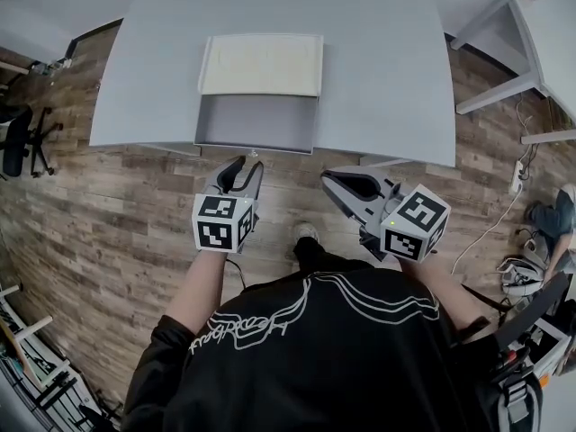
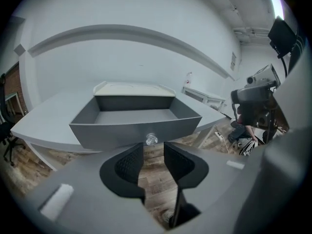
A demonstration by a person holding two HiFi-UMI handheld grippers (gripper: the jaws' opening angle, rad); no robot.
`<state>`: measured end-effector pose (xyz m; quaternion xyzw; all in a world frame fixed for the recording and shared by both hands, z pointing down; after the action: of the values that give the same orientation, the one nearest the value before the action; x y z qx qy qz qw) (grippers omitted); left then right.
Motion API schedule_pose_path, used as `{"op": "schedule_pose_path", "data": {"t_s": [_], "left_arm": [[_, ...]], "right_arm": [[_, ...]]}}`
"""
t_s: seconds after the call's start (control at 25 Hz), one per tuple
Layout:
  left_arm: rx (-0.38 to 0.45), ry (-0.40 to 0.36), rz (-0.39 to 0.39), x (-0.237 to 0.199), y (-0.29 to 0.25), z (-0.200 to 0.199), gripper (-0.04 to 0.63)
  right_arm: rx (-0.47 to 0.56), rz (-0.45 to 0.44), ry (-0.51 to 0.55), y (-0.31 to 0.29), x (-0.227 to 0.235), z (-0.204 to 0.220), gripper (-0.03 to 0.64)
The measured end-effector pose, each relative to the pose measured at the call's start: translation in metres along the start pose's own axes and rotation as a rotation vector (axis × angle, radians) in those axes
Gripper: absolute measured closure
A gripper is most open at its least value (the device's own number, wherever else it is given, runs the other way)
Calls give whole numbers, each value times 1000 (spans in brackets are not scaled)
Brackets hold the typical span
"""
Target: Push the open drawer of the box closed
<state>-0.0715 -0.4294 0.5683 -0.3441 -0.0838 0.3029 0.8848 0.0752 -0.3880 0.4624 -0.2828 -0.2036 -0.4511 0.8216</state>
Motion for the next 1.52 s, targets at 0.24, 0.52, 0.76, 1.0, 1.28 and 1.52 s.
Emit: {"op": "schedule_pose_path", "data": {"t_s": [0.24,0.52,0.76,1.0,1.28,1.52], "left_arm": [[18,17,-17,-7,-7,1,477],[30,27,12,-3,-12,-4,522],[43,33,19,-5,-15,-14,522],[31,36,15,-18,-31,-25,522],[28,14,9,-34,-56,-48,522],[35,-10,1,-46,-68,-59,522]], "right_arm": [[-21,-2,-11,-6,7,2,607],[-30,4,-29,-10,21,-2,606],[-30,12,-23,-12,24,-2,607],[-34,31,-26,-10,28,0,607],[-32,67,-64,-1,42,6,607],[-16,103,-83,6,42,14,606]]}}
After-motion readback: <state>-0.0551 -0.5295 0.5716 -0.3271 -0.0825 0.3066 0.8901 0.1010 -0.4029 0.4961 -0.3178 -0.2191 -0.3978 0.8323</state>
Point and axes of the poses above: the fingertips, and each gripper's own axes: y backward along the fingers, x to its right, z out of its underside, the point moved 2 cm from there along y, backward along the fingers, and after that the axes turned 8 degrees about -y, right-handed, at the moved point
